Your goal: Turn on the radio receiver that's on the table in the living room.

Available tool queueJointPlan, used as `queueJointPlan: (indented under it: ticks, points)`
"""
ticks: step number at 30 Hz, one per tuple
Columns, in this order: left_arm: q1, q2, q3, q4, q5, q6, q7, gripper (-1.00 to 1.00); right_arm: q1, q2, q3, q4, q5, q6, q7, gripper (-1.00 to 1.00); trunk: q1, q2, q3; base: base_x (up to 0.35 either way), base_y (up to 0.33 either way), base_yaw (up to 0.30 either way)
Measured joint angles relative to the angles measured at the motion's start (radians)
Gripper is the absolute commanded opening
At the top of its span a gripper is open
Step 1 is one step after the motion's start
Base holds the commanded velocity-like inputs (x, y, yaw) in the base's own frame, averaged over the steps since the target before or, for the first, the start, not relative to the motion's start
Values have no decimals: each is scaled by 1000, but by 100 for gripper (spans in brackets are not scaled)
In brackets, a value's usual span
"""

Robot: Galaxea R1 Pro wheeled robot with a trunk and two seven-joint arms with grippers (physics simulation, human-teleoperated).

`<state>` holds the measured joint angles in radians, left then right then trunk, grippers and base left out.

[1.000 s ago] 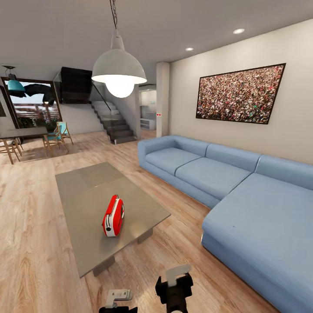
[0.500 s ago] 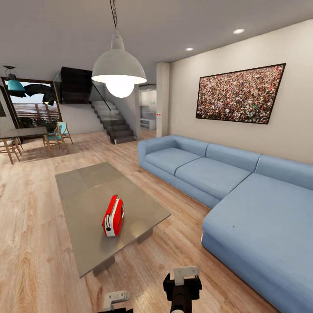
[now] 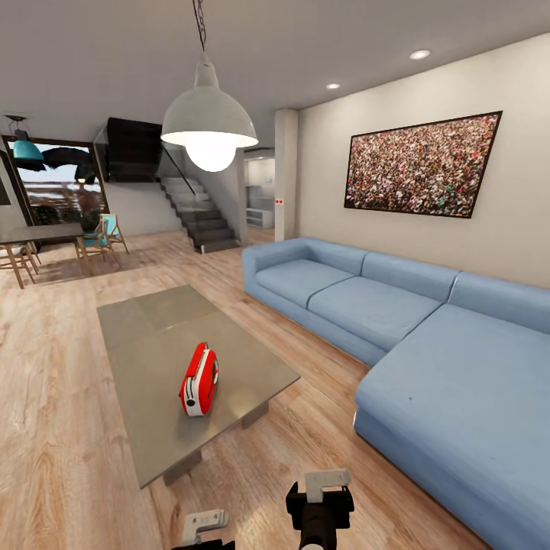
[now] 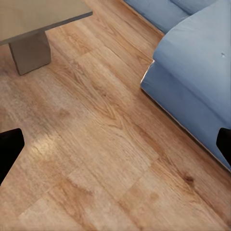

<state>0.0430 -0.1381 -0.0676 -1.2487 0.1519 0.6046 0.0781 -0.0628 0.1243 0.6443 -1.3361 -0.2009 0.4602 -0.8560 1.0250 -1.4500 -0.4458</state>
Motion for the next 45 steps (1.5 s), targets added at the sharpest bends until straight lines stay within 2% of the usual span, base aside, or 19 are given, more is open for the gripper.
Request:
queueJointPlan:
  ticks: [12, 25, 39, 45]
  points:
    - [0, 2, 1, 3, -2, 0, 1, 100, 0, 0, 5, 0, -1, 1, 1, 100, 0, 0, 0, 318, 0, 15]
    - [0, 0, 0, 6, -2, 0, 3, 100, 0, 0, 3, 0, -2, 1, 0, 100, 0, 0, -6, 324, -59, 235]
    - [0, 0, 0, 5, -2, 0, 2, 100, 0, 0, 7, 0, 0, 0, 3, 100, 0, 0, -7, 39, -11, 20]
    - [0, 0, -1, 5, -2, 0, 2, 100, 0, 0, 12, 0, -1, 0, 3, 100, 0, 0, -8, 197, -106, 0]
